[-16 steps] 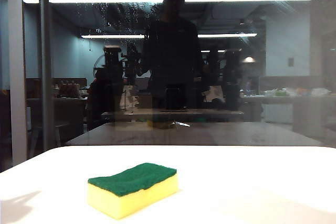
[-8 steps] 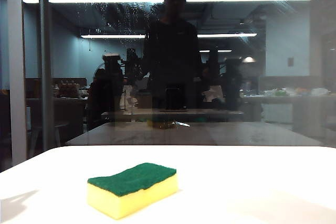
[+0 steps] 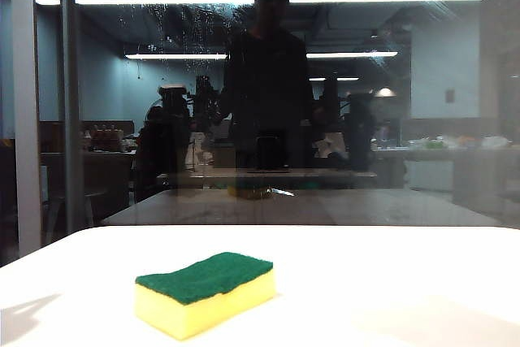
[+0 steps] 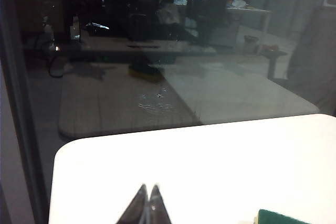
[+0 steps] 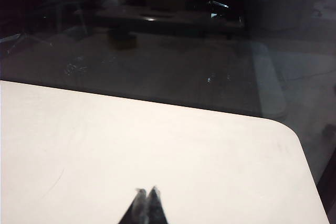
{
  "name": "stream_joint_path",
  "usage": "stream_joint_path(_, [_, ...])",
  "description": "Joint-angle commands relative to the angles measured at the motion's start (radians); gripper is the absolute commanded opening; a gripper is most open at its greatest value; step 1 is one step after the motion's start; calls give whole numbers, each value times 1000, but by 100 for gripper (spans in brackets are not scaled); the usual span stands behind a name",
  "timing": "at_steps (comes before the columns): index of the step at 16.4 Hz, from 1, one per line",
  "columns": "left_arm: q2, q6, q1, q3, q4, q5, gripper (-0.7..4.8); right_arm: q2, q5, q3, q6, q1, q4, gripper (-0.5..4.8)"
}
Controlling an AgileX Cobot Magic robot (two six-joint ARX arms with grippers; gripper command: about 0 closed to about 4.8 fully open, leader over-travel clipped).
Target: Reach upward to find where there is water on the glass, pick up the sponge from the table, dry the water, and finally place the sponge back on the table.
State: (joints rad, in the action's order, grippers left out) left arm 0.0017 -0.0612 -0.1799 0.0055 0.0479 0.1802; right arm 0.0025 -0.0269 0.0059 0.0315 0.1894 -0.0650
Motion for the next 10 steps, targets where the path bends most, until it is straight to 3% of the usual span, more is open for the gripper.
stream_joint_path(1, [1, -2, 0, 3, 13, 0, -6, 0, -1, -4, 3, 0, 24, -2])
stream_joint_path(10, [1, -2, 0, 3, 13, 0, -6, 0, -2, -4, 3, 0, -16, -1])
